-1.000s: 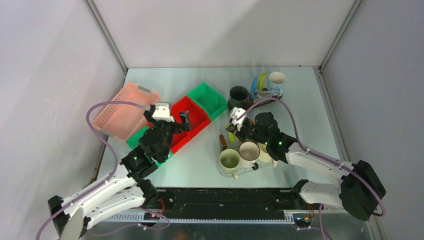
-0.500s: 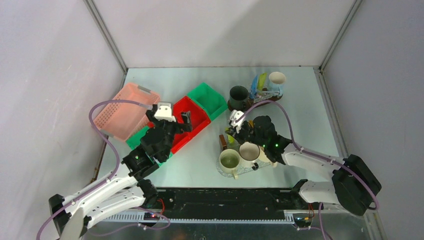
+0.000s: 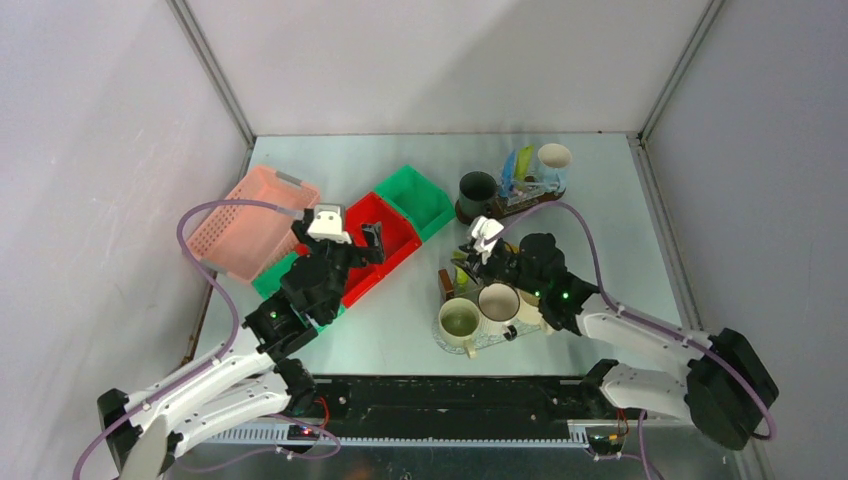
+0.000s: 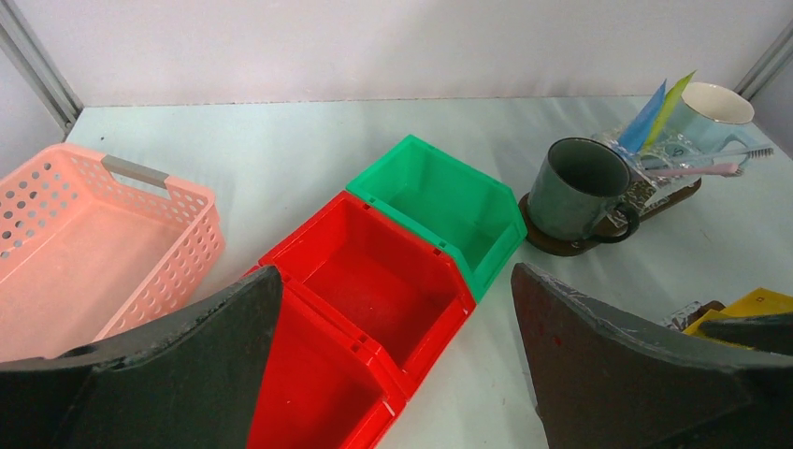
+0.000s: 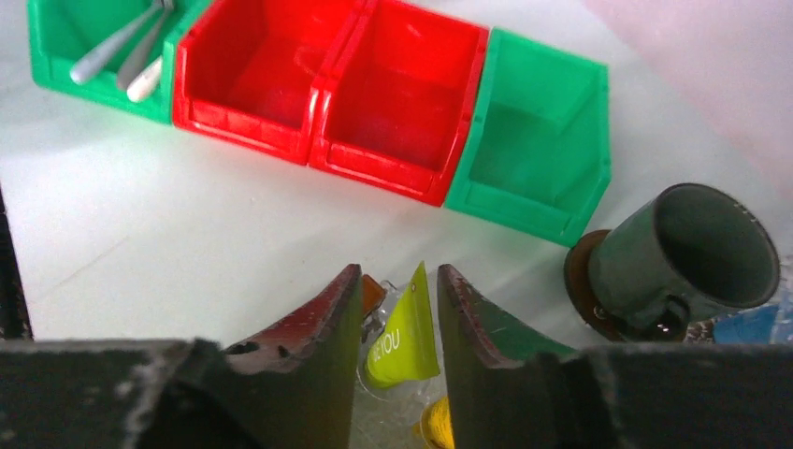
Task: Prepare toiletry sets of a toothbrush and toothpaste on the tray
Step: Place the toothpaste in the toothpaste holder, then pick up the toothbrush from the storage box.
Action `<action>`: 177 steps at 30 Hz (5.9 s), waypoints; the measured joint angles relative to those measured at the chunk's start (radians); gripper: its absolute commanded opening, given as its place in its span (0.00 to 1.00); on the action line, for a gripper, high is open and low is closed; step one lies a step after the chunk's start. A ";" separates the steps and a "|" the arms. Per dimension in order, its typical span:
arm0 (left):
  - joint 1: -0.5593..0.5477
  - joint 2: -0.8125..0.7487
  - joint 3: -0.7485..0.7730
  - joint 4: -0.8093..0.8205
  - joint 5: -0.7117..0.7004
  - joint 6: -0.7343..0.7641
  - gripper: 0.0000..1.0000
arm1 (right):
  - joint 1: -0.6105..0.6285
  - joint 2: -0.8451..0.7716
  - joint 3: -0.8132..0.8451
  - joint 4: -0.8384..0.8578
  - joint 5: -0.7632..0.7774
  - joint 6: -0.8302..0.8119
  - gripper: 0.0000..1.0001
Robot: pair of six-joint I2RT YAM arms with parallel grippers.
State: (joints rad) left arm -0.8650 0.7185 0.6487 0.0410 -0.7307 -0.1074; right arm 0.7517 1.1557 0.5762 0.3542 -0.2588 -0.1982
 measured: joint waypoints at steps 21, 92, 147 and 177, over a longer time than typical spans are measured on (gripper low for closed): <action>0.062 -0.070 0.002 -0.266 -0.079 -0.166 1.00 | -0.041 -0.430 0.026 -0.163 0.319 0.062 0.99; 0.587 0.418 -0.013 -1.003 0.250 -1.350 0.01 | -0.254 -0.615 0.238 -0.934 0.727 0.378 1.00; -0.169 0.158 0.188 -0.152 0.400 -0.395 0.00 | -0.133 -0.472 0.401 -0.961 0.169 0.790 0.83; -0.463 0.489 0.349 0.086 0.451 -0.048 0.00 | -0.133 -0.543 0.335 -0.682 0.285 0.978 0.20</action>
State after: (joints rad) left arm -1.3277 1.2076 0.9974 0.1272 -0.2802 -0.1558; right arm 0.6186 0.6128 0.9108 -0.3283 0.0265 0.7795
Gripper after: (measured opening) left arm 0.093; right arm 0.368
